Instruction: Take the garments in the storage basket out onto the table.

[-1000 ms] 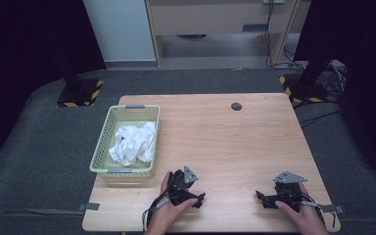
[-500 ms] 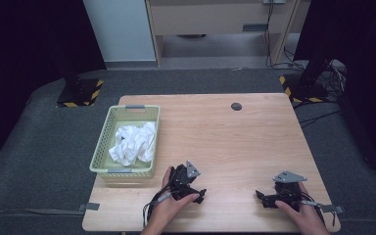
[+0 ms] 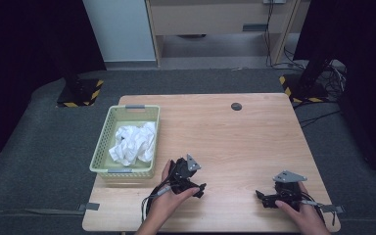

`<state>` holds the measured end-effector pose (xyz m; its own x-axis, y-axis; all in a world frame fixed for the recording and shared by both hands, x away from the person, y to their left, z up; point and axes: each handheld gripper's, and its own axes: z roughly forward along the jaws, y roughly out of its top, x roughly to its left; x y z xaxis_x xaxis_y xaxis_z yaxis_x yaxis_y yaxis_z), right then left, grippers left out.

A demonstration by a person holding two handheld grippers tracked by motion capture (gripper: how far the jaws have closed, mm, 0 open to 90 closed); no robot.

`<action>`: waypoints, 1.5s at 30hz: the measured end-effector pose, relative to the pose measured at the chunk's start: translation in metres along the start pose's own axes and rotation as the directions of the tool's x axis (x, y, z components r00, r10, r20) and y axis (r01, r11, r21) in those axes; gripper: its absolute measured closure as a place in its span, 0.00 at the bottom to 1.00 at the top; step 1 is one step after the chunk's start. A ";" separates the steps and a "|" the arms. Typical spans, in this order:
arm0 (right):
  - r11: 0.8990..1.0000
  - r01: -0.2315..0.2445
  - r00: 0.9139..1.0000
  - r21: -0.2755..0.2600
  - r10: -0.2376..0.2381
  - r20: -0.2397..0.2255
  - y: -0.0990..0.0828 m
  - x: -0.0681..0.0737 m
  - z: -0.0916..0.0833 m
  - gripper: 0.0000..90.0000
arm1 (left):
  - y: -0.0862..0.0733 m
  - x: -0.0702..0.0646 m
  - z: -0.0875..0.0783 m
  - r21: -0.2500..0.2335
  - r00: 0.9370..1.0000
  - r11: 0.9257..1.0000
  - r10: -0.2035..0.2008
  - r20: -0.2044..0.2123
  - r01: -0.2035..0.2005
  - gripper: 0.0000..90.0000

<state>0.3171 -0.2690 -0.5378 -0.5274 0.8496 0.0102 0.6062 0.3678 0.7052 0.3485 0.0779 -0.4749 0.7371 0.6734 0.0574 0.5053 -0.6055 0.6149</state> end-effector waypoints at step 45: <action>1.000 0.005 1.000 0.000 -0.005 -0.004 0.000 -0.001 0.000 0.01 | 0.058 0.071 -0.028 0.019 0.999 1.000 0.014 -0.037 -0.013 0.04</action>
<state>0.3173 -0.2696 -0.5378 -0.5331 0.8460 0.0093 0.6030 0.3723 0.7056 0.4173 0.1025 -0.4135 0.7272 0.6799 0.0948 0.5039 -0.6225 0.5988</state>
